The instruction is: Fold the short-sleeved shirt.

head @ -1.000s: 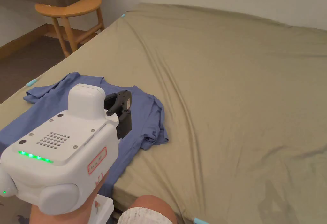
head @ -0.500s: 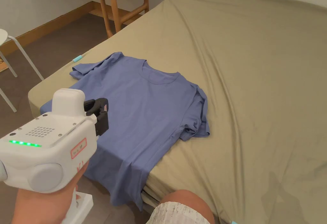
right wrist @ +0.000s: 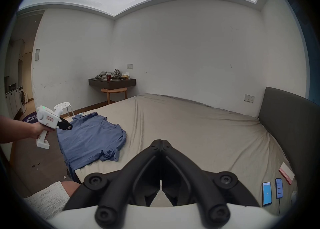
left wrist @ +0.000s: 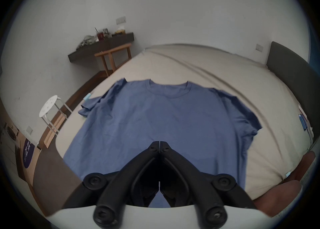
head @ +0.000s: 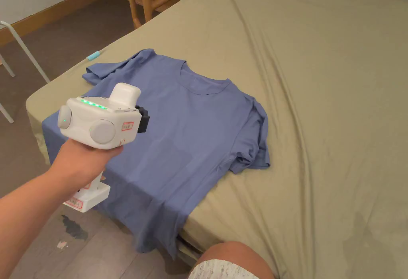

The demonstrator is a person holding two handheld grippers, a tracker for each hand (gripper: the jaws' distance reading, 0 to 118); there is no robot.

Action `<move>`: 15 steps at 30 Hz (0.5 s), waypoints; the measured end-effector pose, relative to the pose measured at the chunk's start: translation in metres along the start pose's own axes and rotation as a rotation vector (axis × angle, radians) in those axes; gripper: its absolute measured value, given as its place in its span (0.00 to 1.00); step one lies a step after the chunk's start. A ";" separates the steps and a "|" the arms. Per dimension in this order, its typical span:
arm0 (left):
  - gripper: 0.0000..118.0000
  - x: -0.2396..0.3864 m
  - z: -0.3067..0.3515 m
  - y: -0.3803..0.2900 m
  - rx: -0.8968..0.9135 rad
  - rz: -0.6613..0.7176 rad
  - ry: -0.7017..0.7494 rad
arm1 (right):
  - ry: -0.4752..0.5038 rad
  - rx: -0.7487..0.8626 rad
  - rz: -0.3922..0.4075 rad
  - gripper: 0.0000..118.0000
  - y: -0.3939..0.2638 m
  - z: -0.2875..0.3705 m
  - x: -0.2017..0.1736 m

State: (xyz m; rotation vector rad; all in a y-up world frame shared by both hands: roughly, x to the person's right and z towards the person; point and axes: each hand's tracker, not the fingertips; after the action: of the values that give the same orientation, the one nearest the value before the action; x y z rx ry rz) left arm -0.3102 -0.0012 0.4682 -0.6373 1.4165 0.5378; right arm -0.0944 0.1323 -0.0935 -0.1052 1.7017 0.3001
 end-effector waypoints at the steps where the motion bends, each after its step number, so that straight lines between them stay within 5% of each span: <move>1: 0.00 -0.002 -0.013 0.002 -0.039 0.000 -0.004 | 0.000 -0.004 0.005 0.00 0.000 -0.001 0.000; 11: 0.01 -0.011 -0.081 0.022 -0.170 -0.013 -0.026 | -0.033 -0.043 0.006 0.00 -0.005 -0.010 0.010; 12: 0.05 -0.014 -0.085 0.024 -0.183 -0.009 -0.025 | -0.038 -0.049 0.007 0.00 -0.005 -0.011 0.010; 14: 0.43 -0.014 -0.095 0.029 -0.212 -0.033 -0.019 | -0.045 -0.054 0.012 0.00 -0.006 -0.012 0.012; 15: 0.43 -0.015 -0.100 0.032 -0.227 -0.043 -0.024 | -0.048 -0.056 0.013 0.00 -0.007 -0.012 0.013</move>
State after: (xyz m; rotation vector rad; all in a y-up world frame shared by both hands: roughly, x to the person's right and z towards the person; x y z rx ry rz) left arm -0.4054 -0.0468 0.4763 -0.8381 1.3269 0.6761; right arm -0.1063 0.1242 -0.1059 -0.1279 1.6473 0.3575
